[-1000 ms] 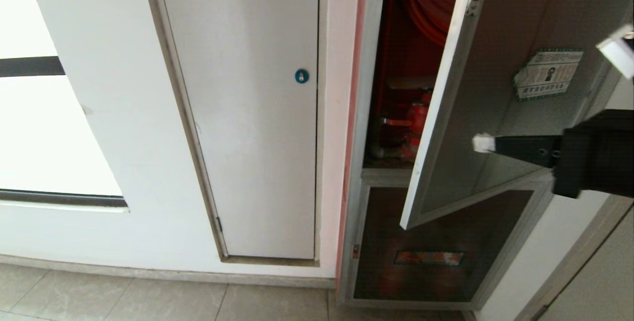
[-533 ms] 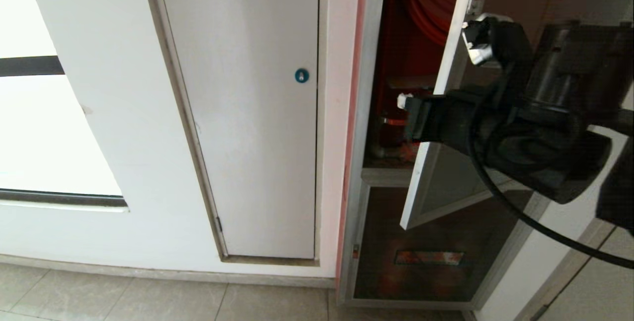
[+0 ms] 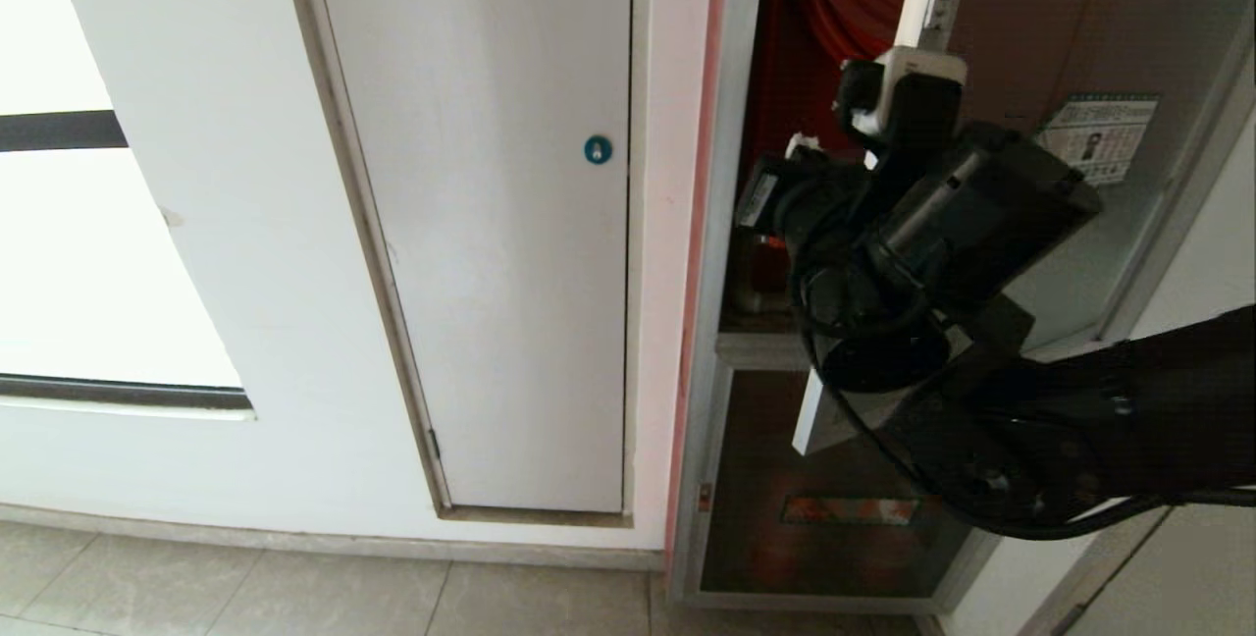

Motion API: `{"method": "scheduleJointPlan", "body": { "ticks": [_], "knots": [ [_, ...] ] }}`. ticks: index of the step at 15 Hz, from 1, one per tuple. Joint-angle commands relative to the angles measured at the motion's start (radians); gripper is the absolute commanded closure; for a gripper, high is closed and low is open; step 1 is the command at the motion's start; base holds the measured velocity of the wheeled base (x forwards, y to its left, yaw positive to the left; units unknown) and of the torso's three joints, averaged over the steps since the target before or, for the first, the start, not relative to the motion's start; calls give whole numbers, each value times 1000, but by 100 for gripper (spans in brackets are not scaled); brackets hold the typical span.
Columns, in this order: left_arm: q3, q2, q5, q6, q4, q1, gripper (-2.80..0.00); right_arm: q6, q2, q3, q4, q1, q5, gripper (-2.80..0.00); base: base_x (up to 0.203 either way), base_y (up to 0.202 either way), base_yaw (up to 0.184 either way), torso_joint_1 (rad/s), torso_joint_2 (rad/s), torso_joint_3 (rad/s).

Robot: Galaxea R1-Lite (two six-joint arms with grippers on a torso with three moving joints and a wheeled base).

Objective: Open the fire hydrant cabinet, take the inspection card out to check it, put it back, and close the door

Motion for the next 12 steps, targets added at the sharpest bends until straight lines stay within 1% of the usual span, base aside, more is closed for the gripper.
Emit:
{"method": "scheduleJointPlan", "body": {
  "ticks": [1,5,8,10,12],
  "knots": [
    [0,1,0,0,0,0,0,-40,84,-39,-88,2,-31,0,0,0,0,0,0,0],
    [0,1,0,0,0,0,0,-48,92,-118,-88,-16,-40,0,0,0,0,0,0,0],
    [0,1,0,0,0,0,0,-48,113,-167,-88,-57,-38,0,0,0,0,0,0,0],
    [0,1,0,0,0,0,0,-48,121,-174,-88,-77,-29,0,0,0,0,0,0,0],
    [0,1,0,0,0,0,0,-48,138,-212,-89,-91,-27,0,0,0,0,0,0,0]
  ]
}}
